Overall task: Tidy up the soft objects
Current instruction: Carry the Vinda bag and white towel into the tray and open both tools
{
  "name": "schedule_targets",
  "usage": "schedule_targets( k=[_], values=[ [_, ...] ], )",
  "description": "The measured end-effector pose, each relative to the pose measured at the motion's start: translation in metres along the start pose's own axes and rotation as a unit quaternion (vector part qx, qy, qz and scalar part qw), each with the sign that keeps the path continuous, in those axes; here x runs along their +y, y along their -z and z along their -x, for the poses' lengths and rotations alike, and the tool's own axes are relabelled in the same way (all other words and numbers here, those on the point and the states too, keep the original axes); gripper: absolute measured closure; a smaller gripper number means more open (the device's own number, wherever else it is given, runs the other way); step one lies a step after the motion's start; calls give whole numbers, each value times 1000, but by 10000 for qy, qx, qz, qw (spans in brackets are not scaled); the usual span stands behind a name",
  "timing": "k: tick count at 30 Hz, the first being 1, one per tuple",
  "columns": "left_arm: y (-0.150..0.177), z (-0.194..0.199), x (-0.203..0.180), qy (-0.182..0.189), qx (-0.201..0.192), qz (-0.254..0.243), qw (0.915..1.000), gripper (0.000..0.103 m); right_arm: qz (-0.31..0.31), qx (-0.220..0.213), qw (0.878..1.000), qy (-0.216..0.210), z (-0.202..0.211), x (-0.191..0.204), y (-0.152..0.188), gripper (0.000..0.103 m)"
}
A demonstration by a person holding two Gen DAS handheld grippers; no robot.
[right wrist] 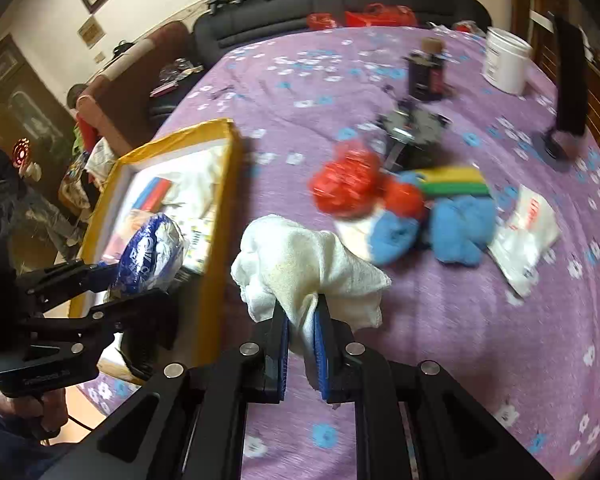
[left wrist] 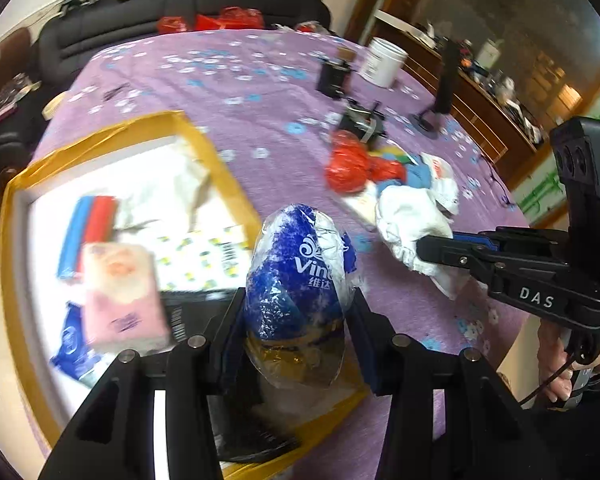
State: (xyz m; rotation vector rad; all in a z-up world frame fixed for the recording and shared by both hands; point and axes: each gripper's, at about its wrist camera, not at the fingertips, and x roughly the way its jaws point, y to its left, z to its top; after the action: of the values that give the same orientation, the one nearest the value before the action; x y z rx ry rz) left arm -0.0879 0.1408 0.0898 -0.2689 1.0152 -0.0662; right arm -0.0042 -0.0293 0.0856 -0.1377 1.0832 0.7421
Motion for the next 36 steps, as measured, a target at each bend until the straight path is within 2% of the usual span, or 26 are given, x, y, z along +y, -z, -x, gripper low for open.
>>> schedule_targets(
  k=[7,19,26,36],
  values=[
    [14,21,38,-206,-110,386,9990,56,318,27,9993,-197,-13,39,-19,90],
    [43,40,86,-497,-43,804,9955,56,808,167,9954,-486,-56,107,-47,90],
    [53,38,100,-524,98,844,9950,56,833,262,9950,-481,-90,131,-69,90],
    [59,29,105,-422,258,805,9955,56,846,548,9946,-238,-144,148,-98,90]
  ],
)
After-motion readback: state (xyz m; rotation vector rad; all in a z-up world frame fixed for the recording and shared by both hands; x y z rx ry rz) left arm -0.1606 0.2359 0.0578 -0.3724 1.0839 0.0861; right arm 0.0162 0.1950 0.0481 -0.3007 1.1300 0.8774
